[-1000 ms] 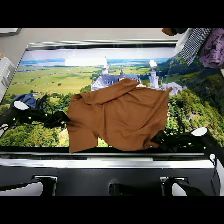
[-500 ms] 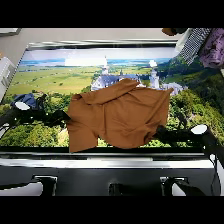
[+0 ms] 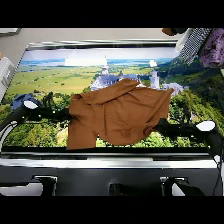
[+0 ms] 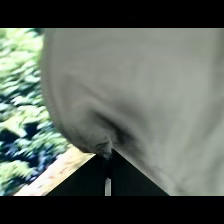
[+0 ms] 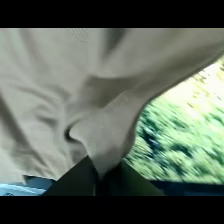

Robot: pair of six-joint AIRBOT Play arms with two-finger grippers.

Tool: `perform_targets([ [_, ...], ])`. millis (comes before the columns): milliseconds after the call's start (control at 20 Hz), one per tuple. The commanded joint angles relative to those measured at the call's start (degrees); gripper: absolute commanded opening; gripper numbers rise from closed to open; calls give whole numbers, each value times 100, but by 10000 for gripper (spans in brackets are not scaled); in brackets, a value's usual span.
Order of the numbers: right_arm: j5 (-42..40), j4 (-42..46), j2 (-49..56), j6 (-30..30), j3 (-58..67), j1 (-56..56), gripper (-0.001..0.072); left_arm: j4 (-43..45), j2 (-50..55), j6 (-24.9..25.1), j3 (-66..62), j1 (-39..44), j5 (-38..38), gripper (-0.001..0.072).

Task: Fold the clothes and pants, and hang the long-sleeved shirts on hangers.

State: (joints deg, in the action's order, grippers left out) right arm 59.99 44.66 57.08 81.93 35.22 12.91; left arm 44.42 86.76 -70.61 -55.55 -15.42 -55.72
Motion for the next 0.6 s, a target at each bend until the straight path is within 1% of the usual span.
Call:
perform_targets([
  [0,-22,-796,-216,-909,525,-7,32,-658,-378,483,-514,4,-57,14],
  [50,-15,-905,-260,-981,857,-7,32,-649,-597,481,-791,-9,-92,13],
  [200,149,-811,-439,-968,2208,-7,31,-645,-1587,431,-1740,-142,-164,13],
  [300,284,-433,-675,-758,3222,-7,31,-474,-2363,39,-2332,-321,-103,13],
  [400,341,-76,-1054,-520,4109,-7,31,-280,-3150,-225,-2820,-522,-87,13],
  [550,389,254,-1746,-33,4861,-7,31,236,-4319,-782,-3195,-800,105,13],
])
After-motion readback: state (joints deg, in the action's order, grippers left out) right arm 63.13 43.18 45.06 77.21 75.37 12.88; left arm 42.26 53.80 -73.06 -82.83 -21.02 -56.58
